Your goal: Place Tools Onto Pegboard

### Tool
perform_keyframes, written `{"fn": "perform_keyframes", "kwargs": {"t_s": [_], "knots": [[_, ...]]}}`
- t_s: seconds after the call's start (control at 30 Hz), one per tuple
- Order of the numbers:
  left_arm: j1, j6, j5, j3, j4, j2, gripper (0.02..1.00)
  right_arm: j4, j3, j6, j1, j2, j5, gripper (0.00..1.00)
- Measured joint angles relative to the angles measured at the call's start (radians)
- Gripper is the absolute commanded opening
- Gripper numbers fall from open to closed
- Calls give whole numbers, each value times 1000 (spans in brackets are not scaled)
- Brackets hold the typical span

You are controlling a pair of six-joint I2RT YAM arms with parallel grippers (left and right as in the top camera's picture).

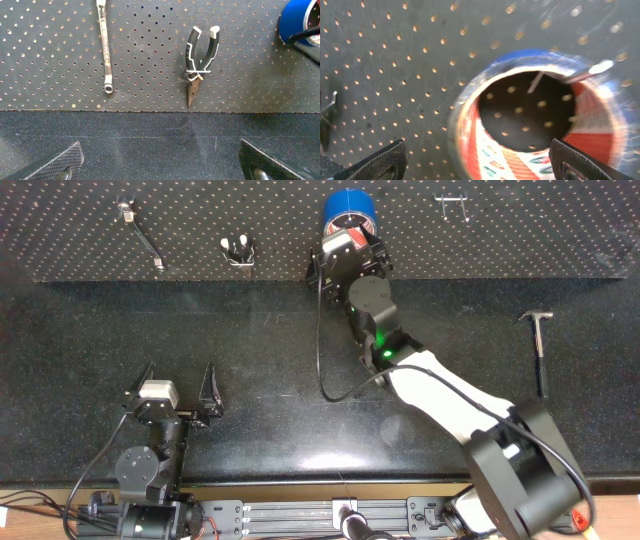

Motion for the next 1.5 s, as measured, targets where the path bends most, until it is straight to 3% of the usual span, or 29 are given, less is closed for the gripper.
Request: {"fn": "perform_keyframes", "kwargs": {"t_s": [0.2,0.4,0.73,0.8,1.03,1.1,1.27,1.5], "knots": [[0,0,0,0,0,0,996,-217,0,0,0,-225,0,919],[0,0,0,0,0,0,998,-729,3,3,-15,-476,-2,965],[0,0,0,0,0,0,996,-894,3,17,-318,-516,-19,967],[0,0,0,0,0,0,993,-930,3,24,-402,-523,-98,972],[0,0,0,0,0,0,996,-1028,1,66,-695,-666,-587,974],[0,0,0,0,0,0,996,-1038,1,97,-775,-677,-663,976],[0,0,0,0,0,0,996,-1056,1,121,-865,-675,-719,974],[0,0,0,0,0,0,996,-1079,1,128,-878,-675,-739,974]]}}
